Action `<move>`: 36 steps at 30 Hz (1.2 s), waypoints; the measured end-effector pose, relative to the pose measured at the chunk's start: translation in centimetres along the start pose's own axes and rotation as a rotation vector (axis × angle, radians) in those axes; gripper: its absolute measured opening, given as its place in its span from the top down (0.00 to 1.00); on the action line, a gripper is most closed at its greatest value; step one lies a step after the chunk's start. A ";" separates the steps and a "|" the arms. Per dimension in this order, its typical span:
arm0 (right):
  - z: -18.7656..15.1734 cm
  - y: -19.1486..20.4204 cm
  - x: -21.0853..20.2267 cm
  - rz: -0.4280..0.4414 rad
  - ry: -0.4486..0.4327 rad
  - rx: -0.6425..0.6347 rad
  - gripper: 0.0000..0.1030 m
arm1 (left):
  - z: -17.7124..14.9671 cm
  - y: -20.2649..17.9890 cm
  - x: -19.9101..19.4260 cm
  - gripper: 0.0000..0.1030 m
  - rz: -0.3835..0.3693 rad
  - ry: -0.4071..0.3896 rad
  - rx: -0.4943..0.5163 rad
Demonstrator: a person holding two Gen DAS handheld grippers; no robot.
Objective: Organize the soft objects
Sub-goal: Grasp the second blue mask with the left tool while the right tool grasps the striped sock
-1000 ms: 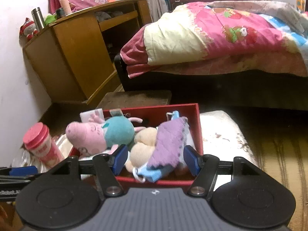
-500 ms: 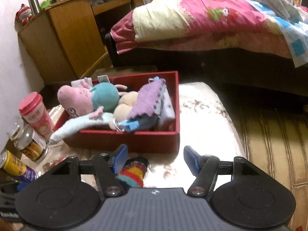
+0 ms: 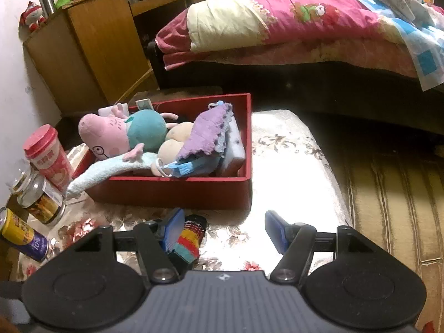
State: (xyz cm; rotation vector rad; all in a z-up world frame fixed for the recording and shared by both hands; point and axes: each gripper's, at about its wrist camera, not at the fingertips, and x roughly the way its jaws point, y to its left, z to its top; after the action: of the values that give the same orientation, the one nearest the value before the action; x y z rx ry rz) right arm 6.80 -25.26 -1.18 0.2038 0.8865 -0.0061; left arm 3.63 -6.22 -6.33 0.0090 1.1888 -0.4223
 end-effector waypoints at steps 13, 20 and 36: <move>-0.1 -0.8 0.8 -0.001 0.015 0.001 0.61 | -1.1 -2.1 3.0 0.44 0.058 0.061 0.085; -0.1 -0.5 0.9 0.004 0.018 -0.006 0.61 | -1.1 -3.1 3.1 0.59 0.052 0.056 0.131; -0.8 3.4 3.9 0.068 0.113 -0.066 0.63 | -1.1 0.9 0.3 0.93 0.043 0.086 0.001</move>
State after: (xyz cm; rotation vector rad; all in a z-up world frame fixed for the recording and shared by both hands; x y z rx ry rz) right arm 8.90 -21.48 -4.08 0.1736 0.9908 0.0987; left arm 3.04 -5.21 -7.21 0.0540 1.2710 -0.3881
